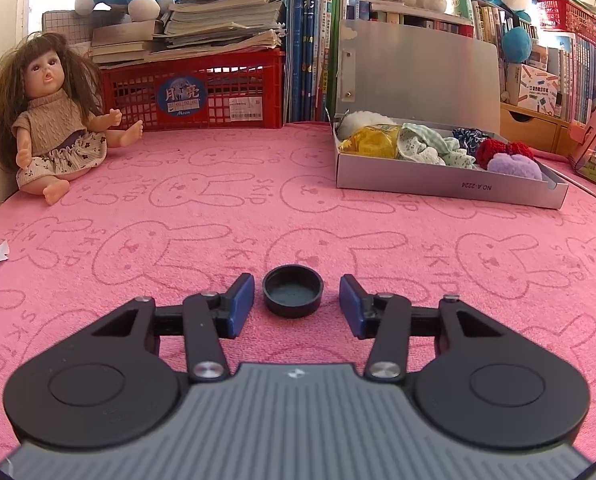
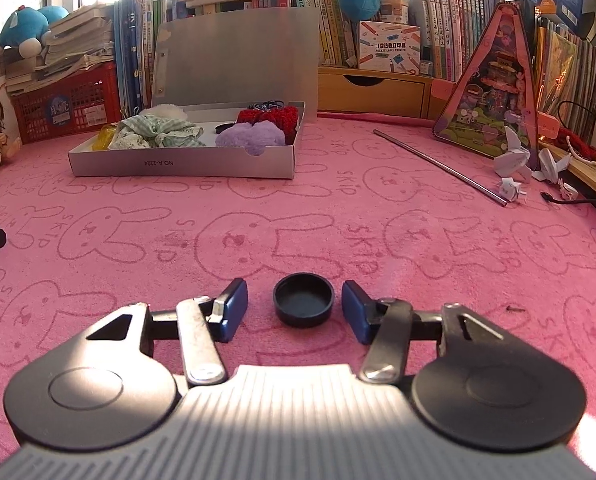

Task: Organize objects
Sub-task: 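Close the left tool on its black lid while the right tool grasps the other lid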

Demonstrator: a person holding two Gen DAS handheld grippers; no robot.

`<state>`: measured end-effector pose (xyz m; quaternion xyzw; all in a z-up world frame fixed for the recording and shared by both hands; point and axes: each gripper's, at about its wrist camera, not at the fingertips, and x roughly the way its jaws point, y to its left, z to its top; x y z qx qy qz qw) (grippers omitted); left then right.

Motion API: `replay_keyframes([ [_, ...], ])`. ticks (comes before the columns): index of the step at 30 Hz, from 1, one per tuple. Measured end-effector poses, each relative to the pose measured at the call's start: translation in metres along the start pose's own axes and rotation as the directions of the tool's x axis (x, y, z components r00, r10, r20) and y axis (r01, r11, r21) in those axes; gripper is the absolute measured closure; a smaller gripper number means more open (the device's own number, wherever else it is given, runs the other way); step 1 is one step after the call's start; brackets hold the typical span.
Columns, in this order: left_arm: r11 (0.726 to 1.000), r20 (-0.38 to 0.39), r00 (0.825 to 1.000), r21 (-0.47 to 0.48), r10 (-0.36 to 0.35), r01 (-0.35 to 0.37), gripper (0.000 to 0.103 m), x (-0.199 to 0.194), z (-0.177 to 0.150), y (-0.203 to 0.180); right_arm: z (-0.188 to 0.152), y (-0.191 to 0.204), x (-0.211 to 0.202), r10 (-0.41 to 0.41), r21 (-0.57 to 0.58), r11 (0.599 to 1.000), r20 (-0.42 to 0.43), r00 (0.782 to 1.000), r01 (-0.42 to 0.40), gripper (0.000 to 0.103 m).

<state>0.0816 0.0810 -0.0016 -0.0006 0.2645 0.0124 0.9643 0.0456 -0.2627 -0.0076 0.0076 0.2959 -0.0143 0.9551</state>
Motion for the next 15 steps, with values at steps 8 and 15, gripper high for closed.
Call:
replay_keyframes([
  [8, 1.000, 0.000, 1.000, 0.002, 0.010, -0.010, 0.065, -0.0033, 0.0004, -0.0012, -0.0003, 0.0046, -0.0007, -0.006, -0.031, 1.000, 0.007, 1.000, 0.006, 0.054],
  [15, 1.000, 0.004, 1.000, -0.008, -0.029, 0.029, 0.065, -0.0071, 0.0009, -0.0050, -0.0018, 0.0069, -0.0021, -0.002, -0.037, 0.999, 0.012, 1.000, 0.002, 0.060],
])
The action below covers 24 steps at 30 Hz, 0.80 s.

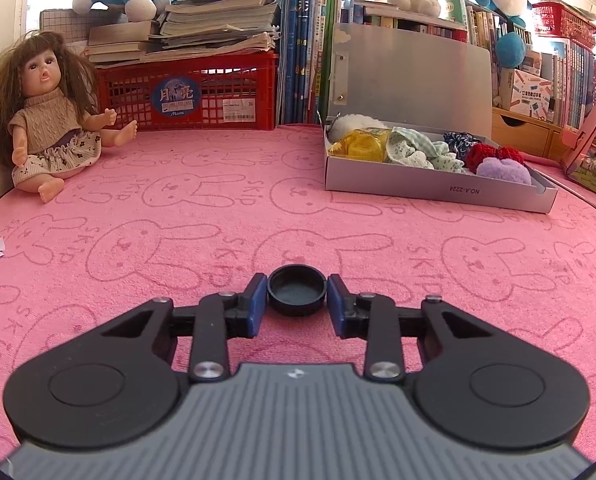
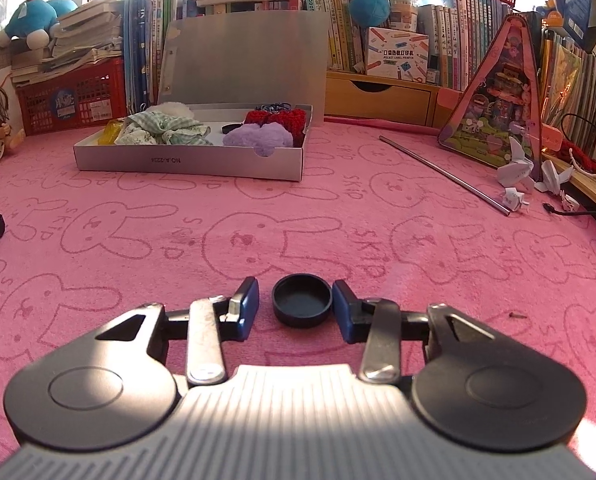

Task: Organize objects
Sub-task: 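Carry the black lids in both tools over the box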

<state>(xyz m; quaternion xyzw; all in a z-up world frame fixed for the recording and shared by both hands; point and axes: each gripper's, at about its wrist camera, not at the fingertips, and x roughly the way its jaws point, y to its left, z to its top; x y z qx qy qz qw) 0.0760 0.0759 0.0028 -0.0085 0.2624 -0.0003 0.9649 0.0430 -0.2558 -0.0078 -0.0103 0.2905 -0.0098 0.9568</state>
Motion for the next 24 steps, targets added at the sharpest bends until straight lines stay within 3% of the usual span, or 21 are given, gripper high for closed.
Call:
replay_keyframes([
  [3, 1.000, 0.005, 1.000, 0.012, -0.015, 0.015, 0.065, -0.003, 0.000, -0.006, -0.001, 0.004, -0.001, -0.001, -0.006, 1.000, 0.003, 1.000, 0.001, 0.067],
  [24, 0.986, 0.019, 0.988, 0.068, -0.154, 0.153, 0.065, -0.023, 0.006, -0.044, 0.008, 0.016, -0.008, 0.044, -0.019, 0.999, 0.028, 0.999, -0.043, 0.067],
])
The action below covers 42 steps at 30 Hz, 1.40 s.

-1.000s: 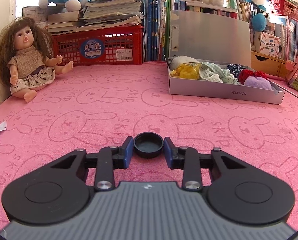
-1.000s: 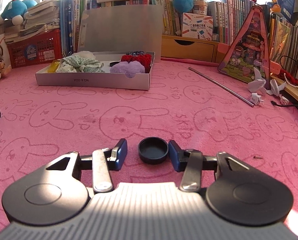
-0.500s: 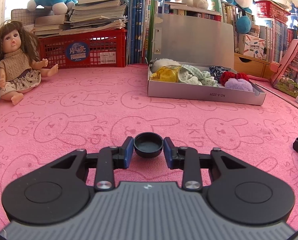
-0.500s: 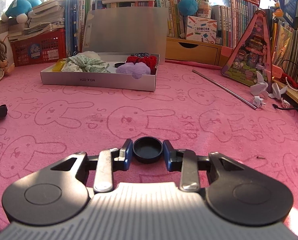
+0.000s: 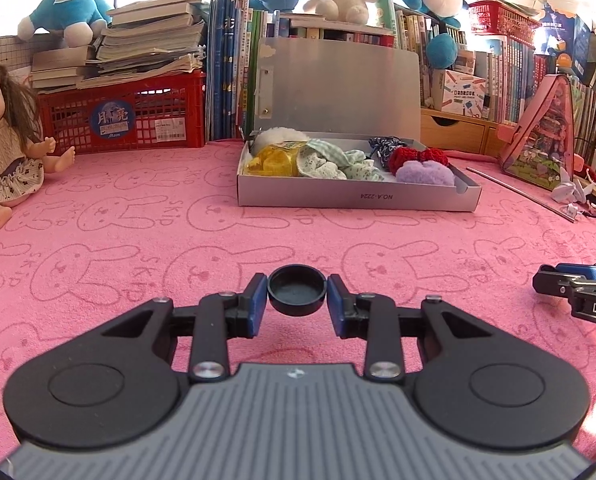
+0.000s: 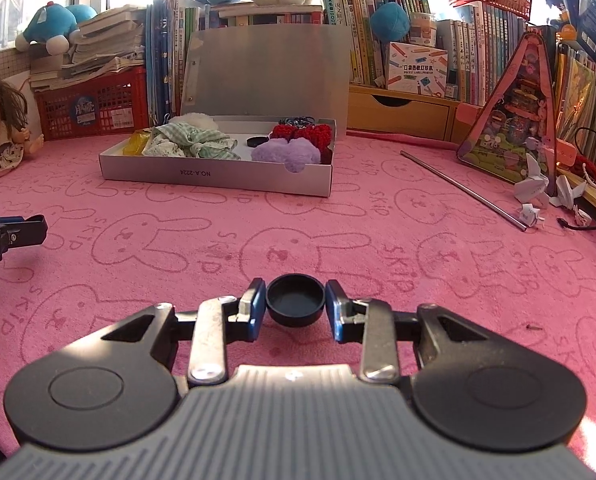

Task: Organize objects
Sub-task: 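Carry the black lids in both tools over the box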

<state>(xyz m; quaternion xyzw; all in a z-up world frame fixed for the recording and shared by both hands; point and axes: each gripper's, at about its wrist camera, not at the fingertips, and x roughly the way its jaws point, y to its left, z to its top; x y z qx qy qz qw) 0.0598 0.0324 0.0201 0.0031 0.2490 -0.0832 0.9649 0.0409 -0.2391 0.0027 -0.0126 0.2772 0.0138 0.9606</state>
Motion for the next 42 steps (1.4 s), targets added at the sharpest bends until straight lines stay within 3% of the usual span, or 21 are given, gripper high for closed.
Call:
replay_keyframes([
  [19, 0.995, 0.025, 0.996, 0.047, -0.085, 0.084, 0.065, 0.015, 0.031, -0.029, 0.030, 0.022, 0.010, 0.081, -0.044, 0.996, 0.034, 0.996, -0.080, 0.067],
  [42, 0.993, -0.003, 0.993, 0.021, -0.116, 0.116, 0.065, 0.094, 0.111, -0.030, 0.104, 0.022, 0.066, 0.148, -0.040, 0.988, 0.032, 0.989, -0.146, 0.067],
])
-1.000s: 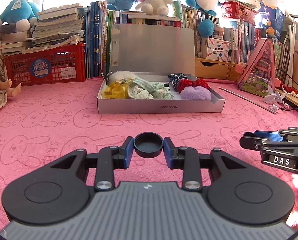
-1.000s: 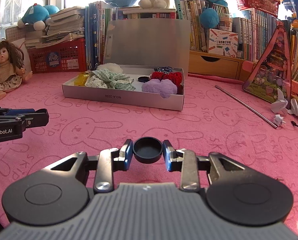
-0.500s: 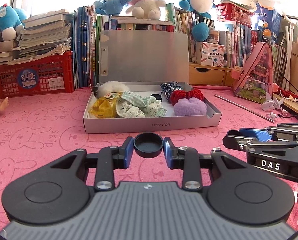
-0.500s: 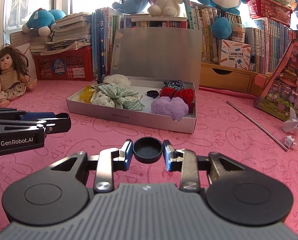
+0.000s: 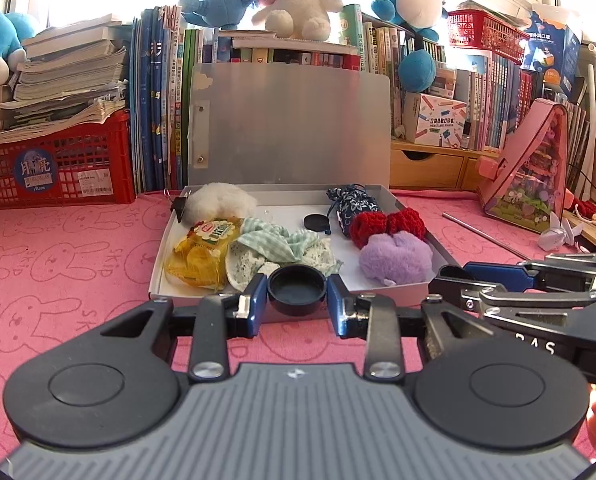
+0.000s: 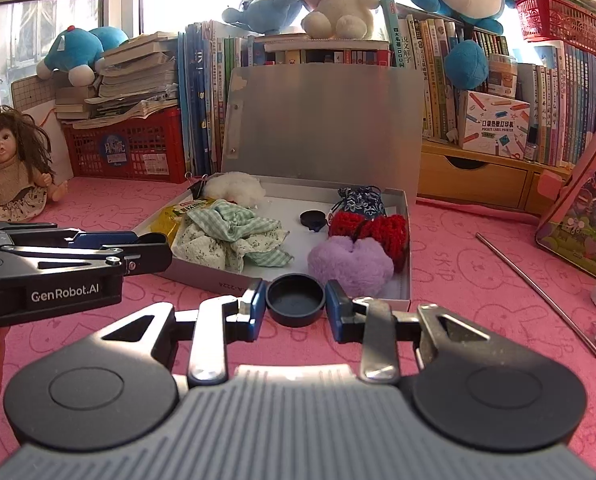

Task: Organize objects
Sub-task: 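Carry the black lids in both tools over the box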

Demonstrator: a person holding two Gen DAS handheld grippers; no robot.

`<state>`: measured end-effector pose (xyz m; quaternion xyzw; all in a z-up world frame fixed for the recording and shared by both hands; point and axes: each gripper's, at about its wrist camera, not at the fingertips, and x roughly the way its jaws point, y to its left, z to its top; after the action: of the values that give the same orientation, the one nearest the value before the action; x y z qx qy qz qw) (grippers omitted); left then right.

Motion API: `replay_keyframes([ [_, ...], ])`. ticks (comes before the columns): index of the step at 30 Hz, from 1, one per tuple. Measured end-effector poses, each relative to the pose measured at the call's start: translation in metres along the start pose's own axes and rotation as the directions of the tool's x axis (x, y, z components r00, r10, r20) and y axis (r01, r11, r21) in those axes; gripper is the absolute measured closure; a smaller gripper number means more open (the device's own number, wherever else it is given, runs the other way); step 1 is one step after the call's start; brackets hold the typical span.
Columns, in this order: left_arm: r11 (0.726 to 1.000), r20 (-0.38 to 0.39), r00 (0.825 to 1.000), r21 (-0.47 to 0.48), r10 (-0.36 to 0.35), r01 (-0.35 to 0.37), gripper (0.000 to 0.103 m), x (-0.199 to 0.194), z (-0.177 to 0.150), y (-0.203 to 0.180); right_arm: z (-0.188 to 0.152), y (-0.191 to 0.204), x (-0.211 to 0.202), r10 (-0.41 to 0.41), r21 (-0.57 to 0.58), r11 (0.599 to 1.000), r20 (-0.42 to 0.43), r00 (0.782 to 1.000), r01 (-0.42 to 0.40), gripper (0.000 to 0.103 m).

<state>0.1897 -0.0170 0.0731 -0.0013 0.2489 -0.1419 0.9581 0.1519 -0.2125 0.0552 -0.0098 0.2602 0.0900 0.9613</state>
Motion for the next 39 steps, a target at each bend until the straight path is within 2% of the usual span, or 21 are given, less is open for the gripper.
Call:
replay_keyframes([
  [9, 1.000, -0.013, 1.000, -0.025, -0.005, 0.005, 0.065, 0.037, 0.035, 0.013, 0.033, -0.018, 0.031, 0.014, 0.043, 0.999, -0.040, 0.999, -0.012, 0.067],
  [16, 1.000, -0.026, 0.999, -0.008, -0.023, 0.023, 0.065, 0.065, 0.056, 0.022, 0.055, -0.039, 0.059, 0.055, 0.134, 0.990, -0.084, 0.995, -0.043, 0.067],
  [28, 0.999, -0.057, 0.997, -0.014, -0.047, 0.046, 0.065, 0.110, 0.073, 0.028, 0.064, -0.057, 0.096, 0.122, 0.257, 0.963, -0.128, 0.984, -0.085, 0.067],
  [39, 0.998, -0.112, 0.994, -0.065, -0.007, -0.001, 0.065, 0.156, 0.079, 0.031, 0.064, -0.048, 0.120, 0.124, 0.252, 0.964, -0.132, 0.983, -0.087, 0.067],
])
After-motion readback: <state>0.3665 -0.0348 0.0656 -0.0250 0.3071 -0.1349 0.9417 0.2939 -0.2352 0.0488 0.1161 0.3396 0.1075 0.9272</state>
